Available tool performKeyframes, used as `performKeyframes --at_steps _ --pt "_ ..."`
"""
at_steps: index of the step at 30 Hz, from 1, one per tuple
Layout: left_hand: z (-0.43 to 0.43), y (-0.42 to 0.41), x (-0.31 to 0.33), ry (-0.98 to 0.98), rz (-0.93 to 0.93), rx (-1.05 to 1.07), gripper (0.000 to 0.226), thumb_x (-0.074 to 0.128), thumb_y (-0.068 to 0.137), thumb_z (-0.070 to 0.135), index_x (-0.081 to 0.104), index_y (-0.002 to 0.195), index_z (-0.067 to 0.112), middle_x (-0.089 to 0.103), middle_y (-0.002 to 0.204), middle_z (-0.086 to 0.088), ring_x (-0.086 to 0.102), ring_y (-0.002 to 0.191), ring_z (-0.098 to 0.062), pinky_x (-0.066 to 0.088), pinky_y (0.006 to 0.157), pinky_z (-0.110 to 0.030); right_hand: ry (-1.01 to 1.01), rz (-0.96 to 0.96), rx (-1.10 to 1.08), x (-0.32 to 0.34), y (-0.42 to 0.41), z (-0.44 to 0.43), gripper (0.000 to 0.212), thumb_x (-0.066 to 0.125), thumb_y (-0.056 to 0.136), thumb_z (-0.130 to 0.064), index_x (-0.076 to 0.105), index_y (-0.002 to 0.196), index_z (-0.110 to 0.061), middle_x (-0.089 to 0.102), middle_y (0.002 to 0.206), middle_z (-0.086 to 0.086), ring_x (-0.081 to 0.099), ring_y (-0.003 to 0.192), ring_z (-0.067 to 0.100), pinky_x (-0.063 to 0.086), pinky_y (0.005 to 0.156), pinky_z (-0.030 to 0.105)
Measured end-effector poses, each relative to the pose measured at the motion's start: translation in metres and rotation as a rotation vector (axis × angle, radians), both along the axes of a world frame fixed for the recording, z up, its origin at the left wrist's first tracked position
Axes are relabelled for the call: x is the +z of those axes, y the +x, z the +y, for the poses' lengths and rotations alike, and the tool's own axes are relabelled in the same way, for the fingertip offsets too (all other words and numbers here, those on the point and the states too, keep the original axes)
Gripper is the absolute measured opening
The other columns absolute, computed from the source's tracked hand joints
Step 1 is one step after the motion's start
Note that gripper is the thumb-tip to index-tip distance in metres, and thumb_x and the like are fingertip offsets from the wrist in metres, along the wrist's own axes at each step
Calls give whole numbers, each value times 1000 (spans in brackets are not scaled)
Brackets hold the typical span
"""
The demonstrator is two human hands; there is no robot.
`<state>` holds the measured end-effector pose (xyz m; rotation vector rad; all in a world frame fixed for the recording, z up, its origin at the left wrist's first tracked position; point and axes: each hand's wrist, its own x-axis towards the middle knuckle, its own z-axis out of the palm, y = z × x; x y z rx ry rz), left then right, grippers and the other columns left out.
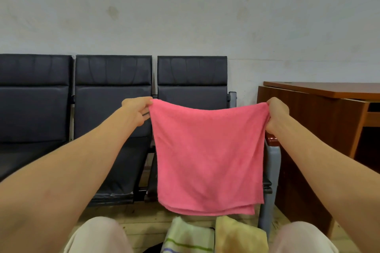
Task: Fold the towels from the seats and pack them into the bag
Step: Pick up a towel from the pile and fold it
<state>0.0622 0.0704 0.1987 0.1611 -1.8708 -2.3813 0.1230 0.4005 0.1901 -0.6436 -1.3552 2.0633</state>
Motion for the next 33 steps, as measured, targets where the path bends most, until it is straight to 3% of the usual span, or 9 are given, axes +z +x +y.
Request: performKeyframes --at_steps 3,5,9,12,20,23,26,29,33 --pt "-3 3 4 33 -47 -33 39 61 84 -6 61 120 7 67 96 -6 65 77 -16 48 57 -32 69 1 -45 -2 0 0 39 67 86 -19 53 122 -11 58 104 4 56 98 20 50 90 35" --pt "-3 4 4 53 -57 -52 40 67 82 -1 59 120 8 68 94 -7 66 79 -16 48 56 -32 124 -29 -68 -2 2 0 53 71 83 -18 50 131 -6 59 116 9 56 102 22 50 96 40" --pt "0 2 2 -24 -54 -17 50 84 68 6 64 114 5 69 102 -11 67 85 -18 52 55 -30 214 -43 -87 -3 3 -1 44 66 86 -9 52 127 -2 59 116 11 54 95 21 49 85 35" --pt "2 1 -1 -85 -77 -31 41 80 72 5 67 111 6 68 106 -11 66 87 -19 54 60 -31 266 -54 -56 -2 3 -2 27 59 86 -3 60 113 -1 62 119 14 52 91 19 47 81 34" --pt "10 -1 -10 -110 -25 -25 33 63 85 -6 68 115 9 67 108 -6 61 77 -13 49 70 -31 692 -159 -156 -12 7 7 32 42 94 -2 68 112 4 62 122 21 54 113 39 46 98 50" --pt "13 -1 -9 -52 17 13 36 57 88 -10 66 118 8 64 106 -6 59 76 -13 45 77 -30 734 -209 -186 -14 8 12 36 37 96 -1 67 115 4 59 128 22 52 120 39 42 100 45" --pt "17 -3 -8 -62 68 55 36 55 88 -12 67 117 7 64 108 -7 58 78 -12 47 72 -27 731 -196 -164 -14 6 13 32 45 97 -4 68 118 -2 59 131 16 51 124 32 41 102 39" --pt "17 -8 -8 -119 110 106 32 54 89 -12 69 112 5 63 102 -7 56 72 -10 46 56 -21 720 -177 -159 -16 4 11 24 55 93 -9 71 110 -5 63 123 15 57 114 30 47 100 42" --pt "15 -14 -7 -192 115 133 30 52 90 -11 69 109 3 63 102 -8 56 72 -11 47 61 -25 752 -196 -188 -19 3 12 15 58 87 -5 72 82 0 68 90 16 60 89 27 52 91 46"
